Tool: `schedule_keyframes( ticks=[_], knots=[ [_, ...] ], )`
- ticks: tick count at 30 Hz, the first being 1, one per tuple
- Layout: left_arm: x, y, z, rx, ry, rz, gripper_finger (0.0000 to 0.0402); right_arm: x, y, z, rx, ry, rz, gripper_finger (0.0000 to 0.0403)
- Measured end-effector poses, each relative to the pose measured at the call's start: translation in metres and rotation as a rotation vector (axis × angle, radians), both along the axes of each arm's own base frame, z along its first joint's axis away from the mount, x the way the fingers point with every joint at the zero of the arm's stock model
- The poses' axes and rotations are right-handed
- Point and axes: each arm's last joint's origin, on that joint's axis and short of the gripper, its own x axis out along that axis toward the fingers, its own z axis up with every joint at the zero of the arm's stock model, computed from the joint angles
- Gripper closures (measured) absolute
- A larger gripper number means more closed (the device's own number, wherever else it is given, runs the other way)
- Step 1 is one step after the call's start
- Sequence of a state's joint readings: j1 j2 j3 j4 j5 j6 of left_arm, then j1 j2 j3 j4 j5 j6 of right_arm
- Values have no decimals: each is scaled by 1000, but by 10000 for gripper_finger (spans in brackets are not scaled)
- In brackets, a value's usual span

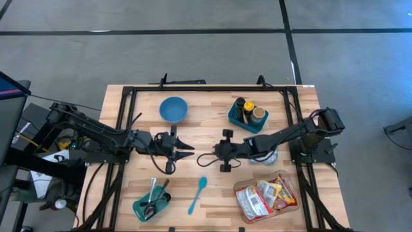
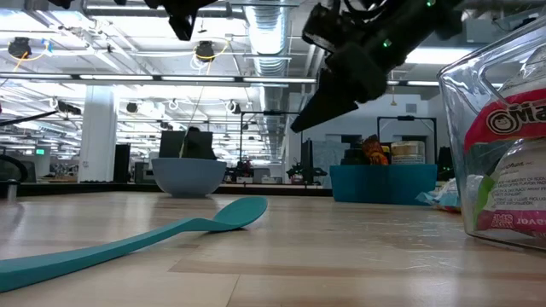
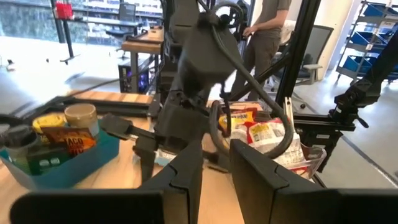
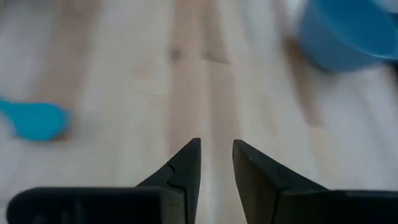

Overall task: Pick & Place Food Item
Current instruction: Put the blue spoon into the green bin

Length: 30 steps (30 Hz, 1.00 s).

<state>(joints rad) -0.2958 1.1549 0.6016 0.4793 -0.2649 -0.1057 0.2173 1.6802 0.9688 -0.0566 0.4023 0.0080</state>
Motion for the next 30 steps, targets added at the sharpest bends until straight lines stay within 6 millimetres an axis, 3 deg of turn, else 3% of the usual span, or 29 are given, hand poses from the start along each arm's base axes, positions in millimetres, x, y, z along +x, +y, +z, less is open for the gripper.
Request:
schedule_keyframes(
  ticks=[3, 9, 16, 25, 30],
  knots=[
    [0, 0, -2, -28, 24, 3, 324, 0, -7, -5, 64, 12, 82, 316],
    [0, 0, -5, -53, 51, -2, 324, -8, -18, -12, 78, 49, 52, 316],
    [0, -1, 3, -156, -17, -19, 324, -18, -10, 2, 37, 52, 51, 316],
    [11, -10, 13, -143, 125, 78, 352, -37, -6, 22, -74, 58, 0, 316],
    [26, -25, 17, -146, 188, 53, 372, -47, -12, 14, -88, 53, -18, 316]
  ],
)
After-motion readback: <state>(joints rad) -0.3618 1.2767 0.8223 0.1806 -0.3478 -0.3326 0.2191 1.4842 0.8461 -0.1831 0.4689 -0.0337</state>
